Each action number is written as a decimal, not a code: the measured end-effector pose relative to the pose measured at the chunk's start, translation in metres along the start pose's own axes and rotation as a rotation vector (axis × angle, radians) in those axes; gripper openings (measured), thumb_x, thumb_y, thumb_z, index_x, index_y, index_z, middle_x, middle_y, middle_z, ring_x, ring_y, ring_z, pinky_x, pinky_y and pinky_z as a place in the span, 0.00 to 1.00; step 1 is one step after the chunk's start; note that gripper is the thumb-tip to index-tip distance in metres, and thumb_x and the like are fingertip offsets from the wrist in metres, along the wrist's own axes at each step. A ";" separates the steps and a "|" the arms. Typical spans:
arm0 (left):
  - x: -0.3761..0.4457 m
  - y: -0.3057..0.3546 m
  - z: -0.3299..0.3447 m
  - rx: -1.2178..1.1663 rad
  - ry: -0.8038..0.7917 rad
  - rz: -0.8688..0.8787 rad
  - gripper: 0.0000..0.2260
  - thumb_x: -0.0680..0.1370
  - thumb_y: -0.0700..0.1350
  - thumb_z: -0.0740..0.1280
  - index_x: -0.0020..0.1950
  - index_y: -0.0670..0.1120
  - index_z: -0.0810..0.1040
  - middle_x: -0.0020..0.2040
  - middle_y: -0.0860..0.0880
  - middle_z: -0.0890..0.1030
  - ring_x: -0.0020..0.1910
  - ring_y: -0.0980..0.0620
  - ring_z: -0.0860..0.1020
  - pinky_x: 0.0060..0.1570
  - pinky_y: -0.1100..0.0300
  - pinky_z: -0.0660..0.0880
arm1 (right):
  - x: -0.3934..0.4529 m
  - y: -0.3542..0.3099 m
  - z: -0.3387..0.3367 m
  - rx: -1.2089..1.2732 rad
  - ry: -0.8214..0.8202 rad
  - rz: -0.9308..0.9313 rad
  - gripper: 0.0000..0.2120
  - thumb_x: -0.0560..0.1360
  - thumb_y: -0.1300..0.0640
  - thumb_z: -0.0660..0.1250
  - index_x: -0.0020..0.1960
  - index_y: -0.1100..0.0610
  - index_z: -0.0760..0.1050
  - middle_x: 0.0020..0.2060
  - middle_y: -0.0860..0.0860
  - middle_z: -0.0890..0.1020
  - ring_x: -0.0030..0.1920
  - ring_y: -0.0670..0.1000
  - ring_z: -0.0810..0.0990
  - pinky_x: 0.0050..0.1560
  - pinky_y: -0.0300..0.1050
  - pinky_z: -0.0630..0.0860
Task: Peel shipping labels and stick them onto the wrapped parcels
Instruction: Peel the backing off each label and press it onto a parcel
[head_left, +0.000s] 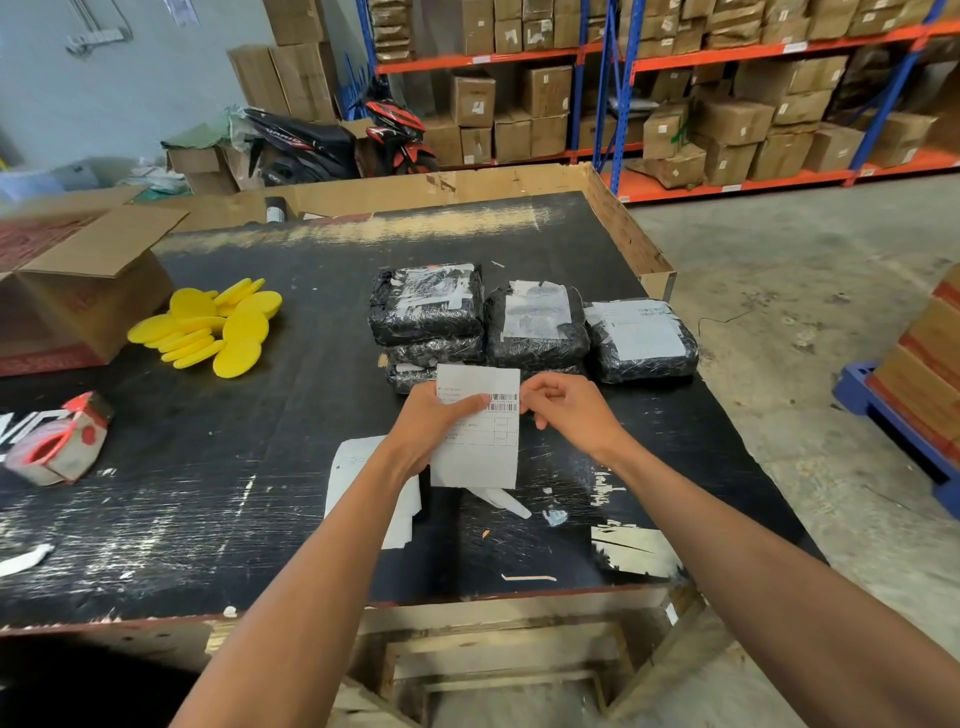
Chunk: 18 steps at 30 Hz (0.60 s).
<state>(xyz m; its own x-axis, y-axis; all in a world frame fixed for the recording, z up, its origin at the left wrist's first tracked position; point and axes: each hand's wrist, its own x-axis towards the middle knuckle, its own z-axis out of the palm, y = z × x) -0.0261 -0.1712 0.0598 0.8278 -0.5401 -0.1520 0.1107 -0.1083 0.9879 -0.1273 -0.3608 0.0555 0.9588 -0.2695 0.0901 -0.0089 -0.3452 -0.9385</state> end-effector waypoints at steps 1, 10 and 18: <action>0.000 0.000 0.000 0.001 0.002 -0.002 0.14 0.73 0.41 0.77 0.57 0.40 0.83 0.51 0.44 0.87 0.51 0.43 0.85 0.55 0.45 0.81 | 0.001 0.000 0.000 -0.002 0.000 0.000 0.04 0.78 0.57 0.69 0.46 0.52 0.83 0.39 0.46 0.86 0.31 0.45 0.77 0.45 0.39 0.76; -0.001 0.004 0.000 0.000 -0.005 -0.004 0.13 0.73 0.40 0.76 0.56 0.40 0.83 0.51 0.44 0.87 0.50 0.44 0.86 0.52 0.48 0.81 | 0.001 -0.003 0.001 0.013 -0.033 0.016 0.06 0.78 0.57 0.68 0.45 0.51 0.83 0.39 0.49 0.86 0.32 0.43 0.76 0.42 0.33 0.72; -0.004 0.007 0.002 -0.097 -0.036 -0.019 0.14 0.73 0.38 0.75 0.58 0.37 0.82 0.53 0.41 0.86 0.49 0.44 0.85 0.48 0.52 0.81 | 0.002 -0.010 0.000 0.152 -0.109 0.036 0.09 0.80 0.60 0.65 0.42 0.55 0.81 0.34 0.49 0.80 0.34 0.45 0.73 0.36 0.35 0.68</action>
<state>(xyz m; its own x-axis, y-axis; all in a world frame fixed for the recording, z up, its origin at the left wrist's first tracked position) -0.0299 -0.1716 0.0668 0.8048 -0.5688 -0.1695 0.1800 -0.0382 0.9829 -0.1256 -0.3574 0.0648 0.9838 -0.1770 0.0268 -0.0083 -0.1947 -0.9808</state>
